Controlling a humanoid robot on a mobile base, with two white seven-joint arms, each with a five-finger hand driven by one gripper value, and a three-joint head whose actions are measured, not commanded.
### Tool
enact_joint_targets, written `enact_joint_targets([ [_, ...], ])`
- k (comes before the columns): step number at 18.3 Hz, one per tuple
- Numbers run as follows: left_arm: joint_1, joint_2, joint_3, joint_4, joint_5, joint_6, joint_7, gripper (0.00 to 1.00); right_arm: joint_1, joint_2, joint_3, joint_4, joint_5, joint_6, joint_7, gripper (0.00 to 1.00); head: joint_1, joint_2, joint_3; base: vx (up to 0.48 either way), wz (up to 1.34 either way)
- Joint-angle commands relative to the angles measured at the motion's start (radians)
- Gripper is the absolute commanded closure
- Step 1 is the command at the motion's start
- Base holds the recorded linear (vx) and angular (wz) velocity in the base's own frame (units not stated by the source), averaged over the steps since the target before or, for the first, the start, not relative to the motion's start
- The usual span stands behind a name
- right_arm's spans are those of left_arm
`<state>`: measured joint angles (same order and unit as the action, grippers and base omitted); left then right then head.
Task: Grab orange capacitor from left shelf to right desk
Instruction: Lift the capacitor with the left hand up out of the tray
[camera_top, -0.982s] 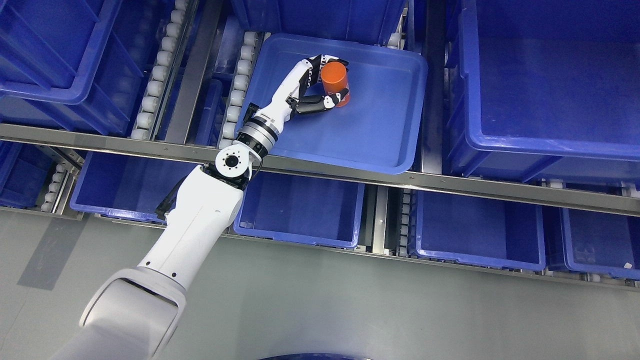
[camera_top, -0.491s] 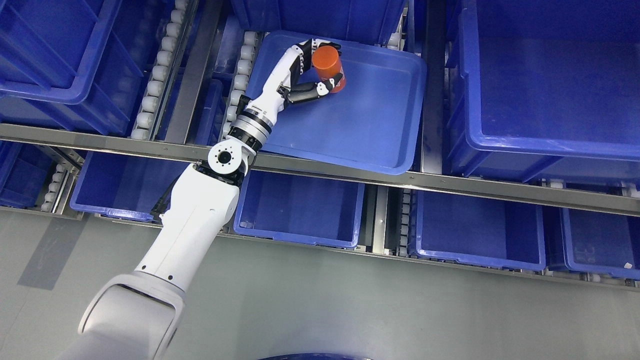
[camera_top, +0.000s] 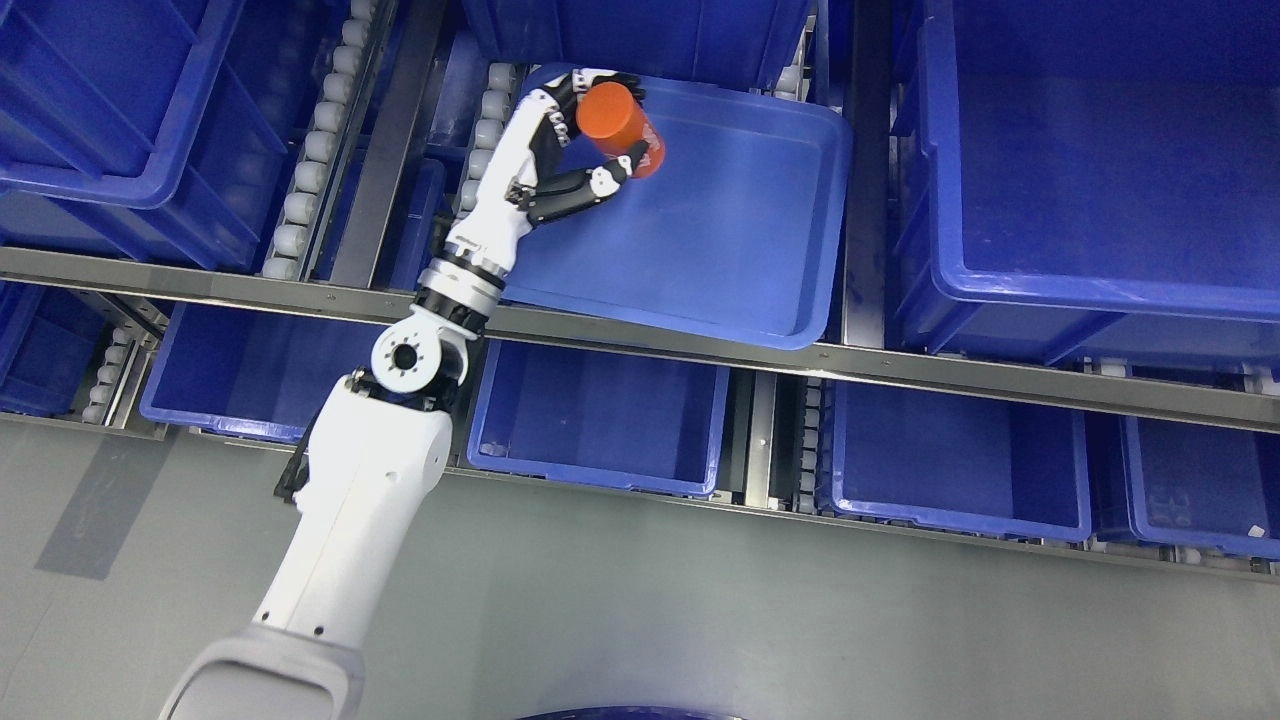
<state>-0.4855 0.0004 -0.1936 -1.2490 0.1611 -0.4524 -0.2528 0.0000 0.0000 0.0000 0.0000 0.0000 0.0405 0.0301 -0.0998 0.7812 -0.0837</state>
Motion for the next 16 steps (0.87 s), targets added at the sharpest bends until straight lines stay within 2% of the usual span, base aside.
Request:
enact_joint_targets([
  [1,0.165,0.05,0.164,-0.358,0.0,-0.119,-0.02,0.98,0.034,-0.017,-0.012,-0.023,0.0,-0.001,0.001,0.0,0.0,0.0,0.0,0.0,0.0],
  [5,0.241,0.05,0.164,-0.372,-0.002,-0.221,-0.022,0.98,0.034,-0.017,-0.012,-0.023,0.0,-0.001,0.001,0.0,0.0,0.0,0.0,0.0,0.0],
  [16,0.278,0.05,0.168,-0.395,-0.002,-0.236,-0.022,0.97,0.034,-0.017,-0.012,-0.023,0.0,-0.001,0.001,0.0,0.0,0.0,0.0,-0.045,0.11],
])
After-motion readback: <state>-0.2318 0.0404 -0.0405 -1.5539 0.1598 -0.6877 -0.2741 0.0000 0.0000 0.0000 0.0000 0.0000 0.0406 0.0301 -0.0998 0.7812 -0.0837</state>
